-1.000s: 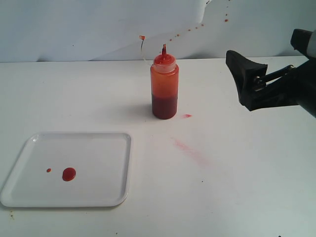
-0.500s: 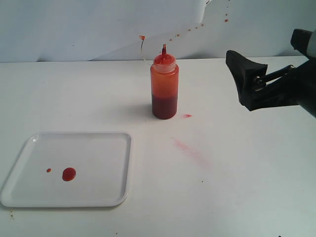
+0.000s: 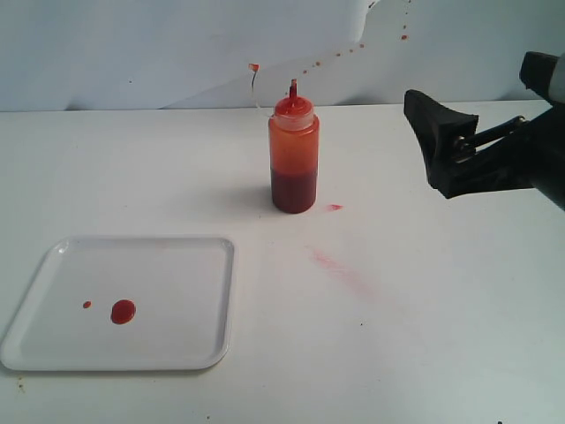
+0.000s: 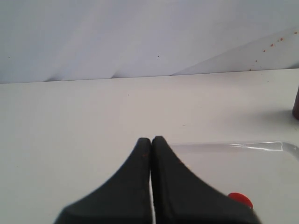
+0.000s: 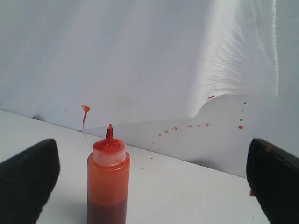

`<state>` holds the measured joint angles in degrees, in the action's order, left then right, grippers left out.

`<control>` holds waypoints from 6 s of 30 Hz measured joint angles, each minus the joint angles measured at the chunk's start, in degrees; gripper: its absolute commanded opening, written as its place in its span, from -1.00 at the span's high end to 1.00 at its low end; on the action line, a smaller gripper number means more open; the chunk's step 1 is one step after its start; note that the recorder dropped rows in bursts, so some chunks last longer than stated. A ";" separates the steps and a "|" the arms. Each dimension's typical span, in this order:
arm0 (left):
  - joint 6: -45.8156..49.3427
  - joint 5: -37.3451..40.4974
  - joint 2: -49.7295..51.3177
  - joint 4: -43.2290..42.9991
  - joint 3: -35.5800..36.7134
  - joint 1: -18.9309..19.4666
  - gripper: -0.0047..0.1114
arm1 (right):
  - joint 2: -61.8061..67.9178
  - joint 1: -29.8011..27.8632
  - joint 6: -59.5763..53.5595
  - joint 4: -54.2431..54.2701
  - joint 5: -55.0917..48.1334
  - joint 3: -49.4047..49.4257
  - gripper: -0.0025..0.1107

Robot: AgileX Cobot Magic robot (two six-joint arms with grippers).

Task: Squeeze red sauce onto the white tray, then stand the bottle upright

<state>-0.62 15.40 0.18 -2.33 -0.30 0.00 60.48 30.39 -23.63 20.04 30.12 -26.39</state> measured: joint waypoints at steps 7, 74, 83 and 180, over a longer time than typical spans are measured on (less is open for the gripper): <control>0.00 0.00 0.00 0.00 0.00 -1.92 0.92 | 0.00 0.00 0.00 0.00 0.00 0.00 -0.91; 0.00 0.00 0.00 0.00 0.00 -1.37 0.92 | -50.70 -21.39 29.11 -26.87 -27.52 20.22 -0.91; 0.00 0.00 0.00 0.00 0.00 -1.37 0.92 | -52.66 -21.39 29.97 -26.87 -33.67 20.22 -0.91; 0.00 0.00 0.00 0.00 0.00 -1.37 0.92 | -60.13 -30.01 27.24 -22.49 -49.36 26.15 -0.27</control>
<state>-0.62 15.40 0.18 -2.33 -0.30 -1.37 0.35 0.38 3.61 -2.45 -19.24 -0.24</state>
